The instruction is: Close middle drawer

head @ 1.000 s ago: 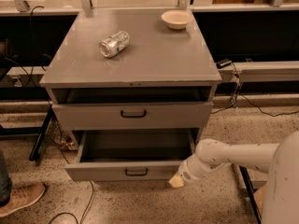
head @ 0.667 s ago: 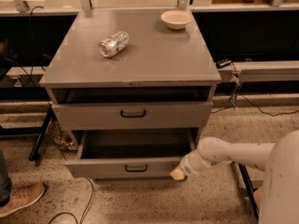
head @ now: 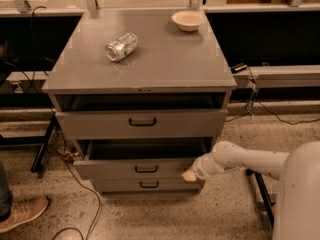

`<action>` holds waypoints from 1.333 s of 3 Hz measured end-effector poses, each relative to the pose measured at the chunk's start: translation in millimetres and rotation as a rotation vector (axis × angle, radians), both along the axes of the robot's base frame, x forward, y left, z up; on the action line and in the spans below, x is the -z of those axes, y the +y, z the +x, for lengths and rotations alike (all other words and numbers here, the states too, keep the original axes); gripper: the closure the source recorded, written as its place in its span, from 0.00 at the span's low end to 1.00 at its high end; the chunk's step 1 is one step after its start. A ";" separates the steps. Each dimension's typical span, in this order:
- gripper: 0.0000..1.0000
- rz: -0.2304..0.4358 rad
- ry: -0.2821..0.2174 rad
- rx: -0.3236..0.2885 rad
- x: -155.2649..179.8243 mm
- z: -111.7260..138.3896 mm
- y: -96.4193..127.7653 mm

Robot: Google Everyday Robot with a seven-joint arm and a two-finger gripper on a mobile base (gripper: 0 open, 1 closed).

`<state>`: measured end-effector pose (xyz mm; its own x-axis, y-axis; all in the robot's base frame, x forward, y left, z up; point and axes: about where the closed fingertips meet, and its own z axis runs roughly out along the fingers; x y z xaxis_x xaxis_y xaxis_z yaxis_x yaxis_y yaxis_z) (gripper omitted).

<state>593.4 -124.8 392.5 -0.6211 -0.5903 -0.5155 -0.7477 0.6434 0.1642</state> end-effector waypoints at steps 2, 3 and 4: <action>1.00 0.027 -0.053 0.007 -0.6 34.5 0.9; 1.00 0.039 -0.078 0.017 -2.6 44.5 -4.3; 1.00 0.070 -0.087 0.009 -12.8 23.0 -7.4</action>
Offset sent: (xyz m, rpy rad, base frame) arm 0.0846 -0.0011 0.0051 0.0604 -0.1290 -0.0189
